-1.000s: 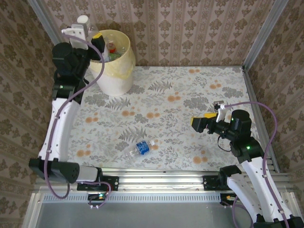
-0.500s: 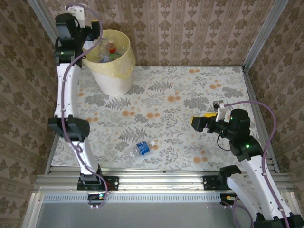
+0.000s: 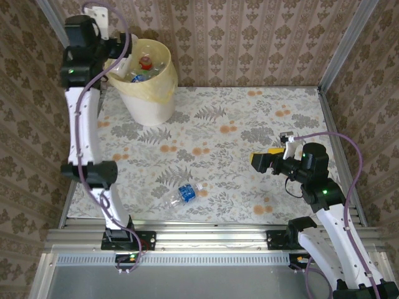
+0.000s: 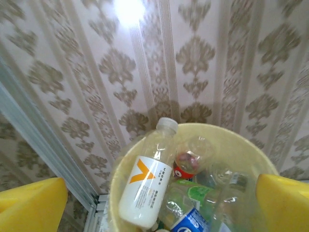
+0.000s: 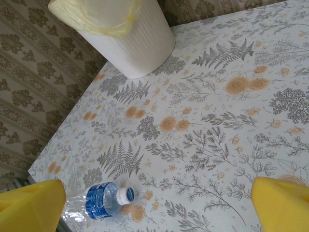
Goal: Throw the plastic bottles in the bin
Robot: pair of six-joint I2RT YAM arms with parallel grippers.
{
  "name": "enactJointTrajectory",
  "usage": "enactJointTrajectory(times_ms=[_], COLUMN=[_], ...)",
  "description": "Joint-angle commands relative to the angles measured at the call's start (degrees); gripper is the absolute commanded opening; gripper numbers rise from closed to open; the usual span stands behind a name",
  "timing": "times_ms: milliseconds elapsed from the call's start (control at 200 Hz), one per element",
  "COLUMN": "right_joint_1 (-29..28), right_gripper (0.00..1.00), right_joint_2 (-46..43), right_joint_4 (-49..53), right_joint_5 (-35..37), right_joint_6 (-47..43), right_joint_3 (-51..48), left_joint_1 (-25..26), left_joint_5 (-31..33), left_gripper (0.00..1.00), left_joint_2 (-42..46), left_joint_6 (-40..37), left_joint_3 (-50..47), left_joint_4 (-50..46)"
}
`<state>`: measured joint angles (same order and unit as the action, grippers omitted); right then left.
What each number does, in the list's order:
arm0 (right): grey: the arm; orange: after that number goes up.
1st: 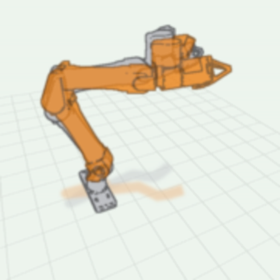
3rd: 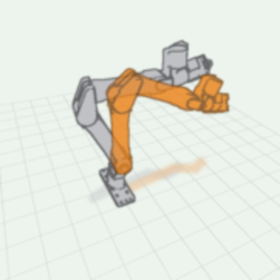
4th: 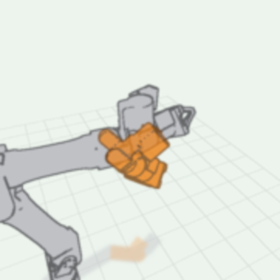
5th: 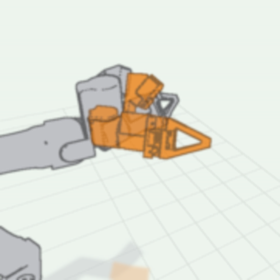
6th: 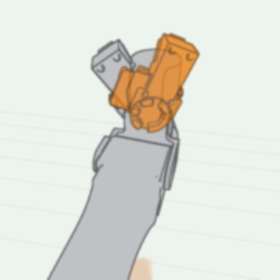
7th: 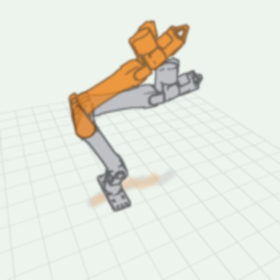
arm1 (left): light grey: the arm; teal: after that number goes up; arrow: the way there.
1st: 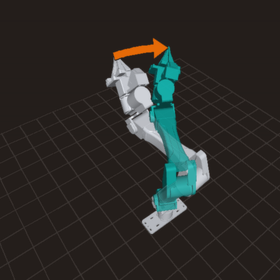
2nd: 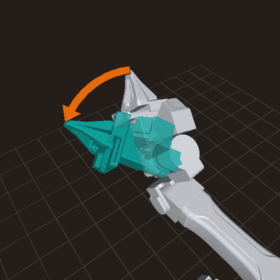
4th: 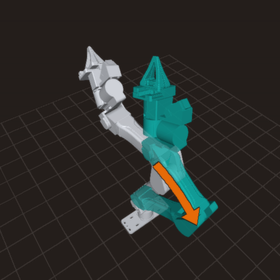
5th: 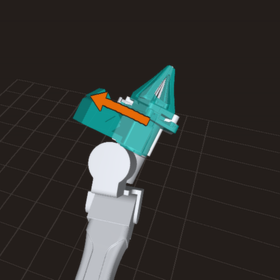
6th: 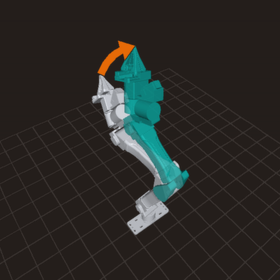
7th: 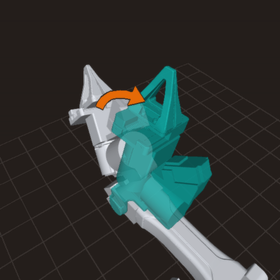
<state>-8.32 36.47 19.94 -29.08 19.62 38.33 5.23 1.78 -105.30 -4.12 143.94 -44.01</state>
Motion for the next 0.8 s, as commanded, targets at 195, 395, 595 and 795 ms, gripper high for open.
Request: enactJointTrajectory(times_ms=[195,395,595,795], right_joint_1=[-0.4,-0.4,-0.3,-0.4], right_gripper=[1.0,1.0,1.0,1.0], right_joint_2=[-0.8,-0.4,0.0,0.2], right_joint_4=[-0.2,0.0,-0.4,-0.8], right_joint_5=[-0.3,0.1,0.0,-0.4], right_joint_6=[-0.2,0.4,0.8,1.0], right_joint_3=[1.9,2.0,1.9,1.7], left_joint_1=[9.0,21.4,28.4,34.7], left_joint_5=[-3.9,-2.8,-7.7,-13.6], left_gripper=[1.0,1.0,1.0,1.0], left_joint_2=[22.9,29.4,33.0,29.9], left_joint_6=[-2.2,-1.1,5.3,8.9], left_joint_3=[-27.9,-43.7,-57.7,-63.6], left_joint_4=[-1.4,-8.4,-12.7,-18.6])
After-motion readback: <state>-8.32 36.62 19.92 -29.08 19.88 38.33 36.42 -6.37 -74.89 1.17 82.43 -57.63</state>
